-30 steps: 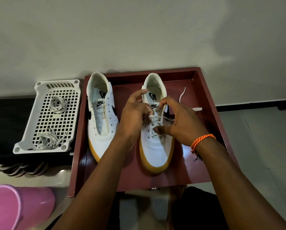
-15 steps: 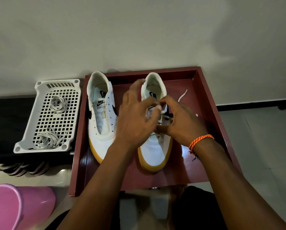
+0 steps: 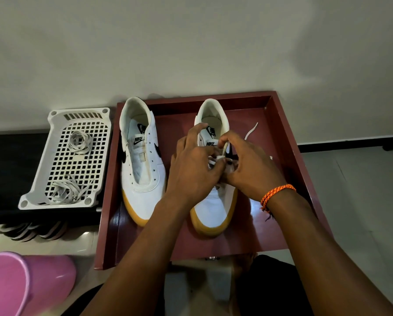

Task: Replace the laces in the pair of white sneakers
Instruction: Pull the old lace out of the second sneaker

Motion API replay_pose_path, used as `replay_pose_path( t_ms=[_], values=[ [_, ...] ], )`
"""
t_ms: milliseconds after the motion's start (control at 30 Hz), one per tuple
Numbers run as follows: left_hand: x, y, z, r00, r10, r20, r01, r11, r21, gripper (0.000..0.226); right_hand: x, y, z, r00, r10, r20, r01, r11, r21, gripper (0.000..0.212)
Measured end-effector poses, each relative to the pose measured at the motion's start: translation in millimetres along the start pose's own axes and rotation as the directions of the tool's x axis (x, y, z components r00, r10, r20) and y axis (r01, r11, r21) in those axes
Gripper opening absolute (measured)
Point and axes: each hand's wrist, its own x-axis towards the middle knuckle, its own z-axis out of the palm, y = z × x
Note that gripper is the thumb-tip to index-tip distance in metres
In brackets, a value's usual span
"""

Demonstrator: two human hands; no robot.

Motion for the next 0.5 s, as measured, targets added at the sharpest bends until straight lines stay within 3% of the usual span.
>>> replay_pose_path(
  t_ms=[200,267,367,400,500],
  values=[
    [5,-7,2,0.996,0.045,-0.079,-0.050,0.996,-0.068,0.011,-3,-5,-3,1.000,0.028,-0.001,-0.028,1.000,0.011,0.057],
    [8,-8,3,0.991,0.042,-0.125,-0.064,0.981,-0.181,0.014,-3,-4,-5,0.999,0.049,0.009,-0.049,0.999,0.002,0.059],
    [13,-6,-4,0.966,-0.200,-0.162,0.079,0.829,-0.553,0.016,-3,-4,-8,0.998,0.060,0.018,-0.060,0.998,0.015,0.062],
    [14,-8,-6,0.946,-0.275,-0.170,0.121,0.788,-0.604,0.016,-3,-4,-8,0.998,0.058,0.016,-0.058,0.998,0.020,0.062],
    [13,-15,-12,0.935,-0.248,-0.254,0.118,0.893,-0.435,0.020,-3,-4,-6,0.998,0.056,0.010,-0.056,0.998,0.016,0.061]
  ],
)
